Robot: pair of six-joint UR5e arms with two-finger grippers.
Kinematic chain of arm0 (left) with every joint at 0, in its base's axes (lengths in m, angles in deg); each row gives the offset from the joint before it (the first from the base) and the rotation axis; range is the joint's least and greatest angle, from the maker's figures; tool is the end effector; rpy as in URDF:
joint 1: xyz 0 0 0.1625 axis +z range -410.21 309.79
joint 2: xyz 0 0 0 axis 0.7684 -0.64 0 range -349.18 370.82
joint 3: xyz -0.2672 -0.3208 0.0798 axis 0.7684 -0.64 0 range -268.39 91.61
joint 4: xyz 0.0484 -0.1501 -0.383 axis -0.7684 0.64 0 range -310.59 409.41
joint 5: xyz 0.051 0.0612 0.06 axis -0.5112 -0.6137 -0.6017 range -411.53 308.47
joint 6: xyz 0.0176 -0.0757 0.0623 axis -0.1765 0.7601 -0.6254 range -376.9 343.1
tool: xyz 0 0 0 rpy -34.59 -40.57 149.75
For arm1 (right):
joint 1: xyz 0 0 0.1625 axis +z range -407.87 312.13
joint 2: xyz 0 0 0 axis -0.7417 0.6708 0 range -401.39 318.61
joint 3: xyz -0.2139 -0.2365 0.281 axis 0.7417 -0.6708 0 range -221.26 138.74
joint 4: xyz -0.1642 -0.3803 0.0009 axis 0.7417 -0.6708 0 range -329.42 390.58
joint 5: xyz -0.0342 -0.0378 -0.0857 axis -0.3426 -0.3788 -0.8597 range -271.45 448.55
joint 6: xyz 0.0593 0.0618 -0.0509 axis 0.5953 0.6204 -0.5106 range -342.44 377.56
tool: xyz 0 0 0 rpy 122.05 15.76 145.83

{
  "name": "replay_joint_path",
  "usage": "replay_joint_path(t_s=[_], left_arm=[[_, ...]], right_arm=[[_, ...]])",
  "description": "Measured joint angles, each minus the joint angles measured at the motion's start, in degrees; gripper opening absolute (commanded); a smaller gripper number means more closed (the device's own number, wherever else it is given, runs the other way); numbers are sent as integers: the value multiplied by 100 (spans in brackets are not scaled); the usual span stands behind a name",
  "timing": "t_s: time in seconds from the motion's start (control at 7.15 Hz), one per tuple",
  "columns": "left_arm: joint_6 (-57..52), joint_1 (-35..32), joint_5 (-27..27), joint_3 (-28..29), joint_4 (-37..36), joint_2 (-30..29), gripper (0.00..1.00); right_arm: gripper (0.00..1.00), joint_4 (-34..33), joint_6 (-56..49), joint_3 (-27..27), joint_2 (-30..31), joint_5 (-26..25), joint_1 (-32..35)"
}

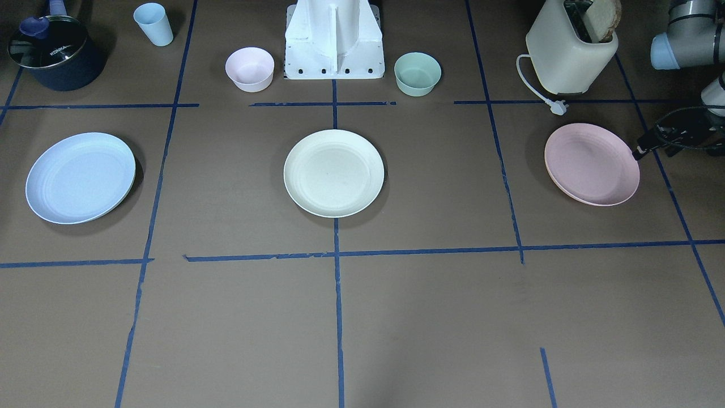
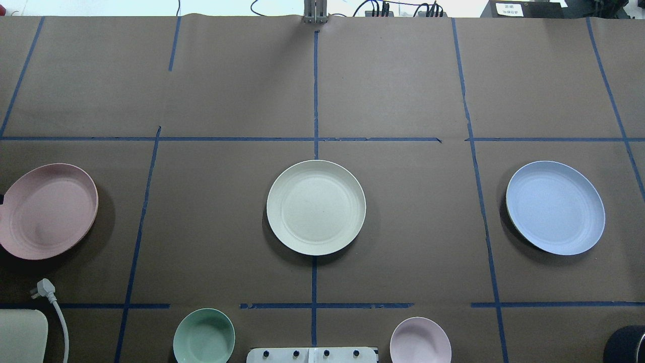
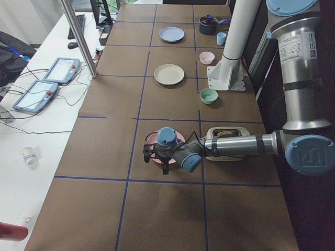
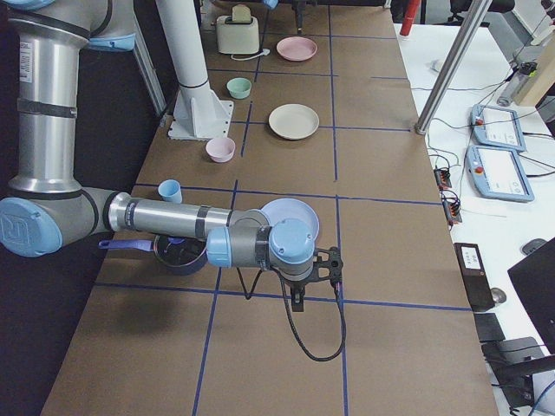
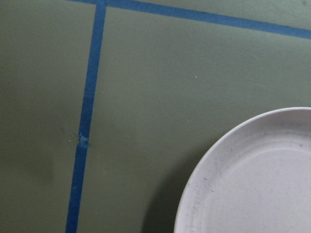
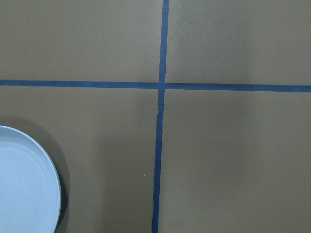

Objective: Stack three plates with pink and blue
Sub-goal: 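Move the left gripper down to the rim of the pink plate, then grasp the pink plate rim with the left gripper and lift it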

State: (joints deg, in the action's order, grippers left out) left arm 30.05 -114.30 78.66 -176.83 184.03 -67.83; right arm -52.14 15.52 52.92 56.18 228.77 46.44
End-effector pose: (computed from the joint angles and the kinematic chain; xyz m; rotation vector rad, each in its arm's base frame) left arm 0.1230 -0.4110 0.6792 0.0208 0.8639 -0.1502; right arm 0.0896 -0.4339 0.6639 0.1119 -0.8714 0.0076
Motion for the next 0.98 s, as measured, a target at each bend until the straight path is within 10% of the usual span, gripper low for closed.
replay_joint_path(t_s=[0.7,0.98], left_arm=[[76,315,-64,142,69,-71,71],[81,364,-52,157,66,-71,39]], right_arm=[[100,1,-7,-4,-9,-7,0],[100,1,-7,-4,-16,-4,0]])
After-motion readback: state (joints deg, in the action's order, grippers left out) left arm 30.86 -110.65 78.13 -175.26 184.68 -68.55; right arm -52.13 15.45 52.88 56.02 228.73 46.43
